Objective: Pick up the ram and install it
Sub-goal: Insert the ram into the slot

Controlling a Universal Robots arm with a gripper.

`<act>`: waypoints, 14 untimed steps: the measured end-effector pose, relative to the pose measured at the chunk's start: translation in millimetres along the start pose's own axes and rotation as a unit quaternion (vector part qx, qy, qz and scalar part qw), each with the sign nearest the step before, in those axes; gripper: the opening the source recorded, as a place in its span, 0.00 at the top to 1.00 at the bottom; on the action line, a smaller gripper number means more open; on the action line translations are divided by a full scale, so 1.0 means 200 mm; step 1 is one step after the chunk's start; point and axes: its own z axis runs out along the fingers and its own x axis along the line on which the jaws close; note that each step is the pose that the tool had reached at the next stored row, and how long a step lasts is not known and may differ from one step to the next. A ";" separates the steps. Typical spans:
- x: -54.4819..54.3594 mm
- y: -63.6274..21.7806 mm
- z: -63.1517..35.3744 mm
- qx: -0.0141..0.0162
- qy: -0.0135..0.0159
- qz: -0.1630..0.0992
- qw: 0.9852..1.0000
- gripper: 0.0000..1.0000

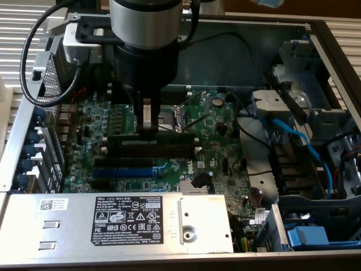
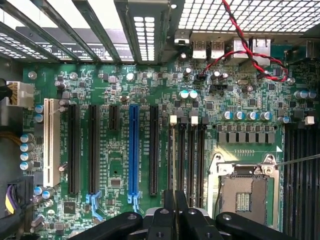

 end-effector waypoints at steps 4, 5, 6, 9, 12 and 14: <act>0.00 -0.002 0.007 -0.003 0.000 0.000 1.000 0.87; 0.00 -0.006 0.008 -0.004 0.000 0.000 1.000 0.87; 0.00 -0.010 0.009 -0.007 0.000 0.000 1.000 0.87; 0.00 -0.017 0.010 -0.011 0.000 0.000 1.000 0.87; 0.00 -0.024 0.011 -0.014 0.000 0.000 1.000 0.87; 0.00 -0.031 0.010 -0.015 0.000 0.000 1.000 0.87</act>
